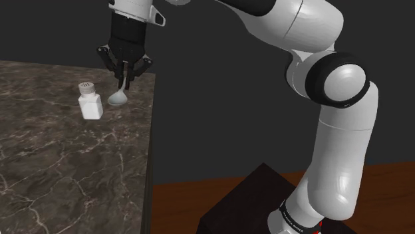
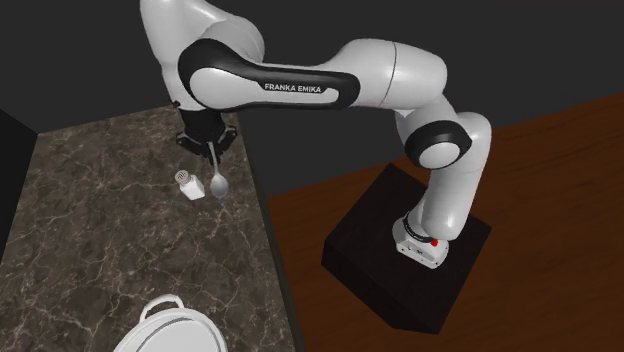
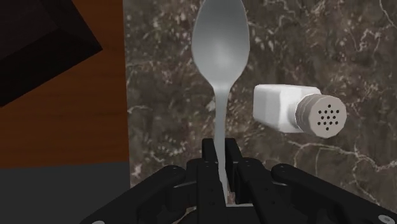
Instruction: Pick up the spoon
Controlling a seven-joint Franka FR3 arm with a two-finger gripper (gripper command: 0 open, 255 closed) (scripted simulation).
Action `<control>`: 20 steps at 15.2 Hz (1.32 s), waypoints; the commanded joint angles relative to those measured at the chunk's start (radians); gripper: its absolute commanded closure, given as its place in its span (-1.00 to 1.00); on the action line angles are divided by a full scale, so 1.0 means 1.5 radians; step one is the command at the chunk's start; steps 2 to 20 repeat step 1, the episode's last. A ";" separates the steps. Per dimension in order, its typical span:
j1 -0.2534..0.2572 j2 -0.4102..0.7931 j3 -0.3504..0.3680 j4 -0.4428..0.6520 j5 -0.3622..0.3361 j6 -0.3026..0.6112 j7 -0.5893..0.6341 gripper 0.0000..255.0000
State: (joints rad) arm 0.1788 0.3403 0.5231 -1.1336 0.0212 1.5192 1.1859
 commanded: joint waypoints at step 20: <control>0.003 0.005 0.000 0.012 -0.003 -0.007 0.003 1.00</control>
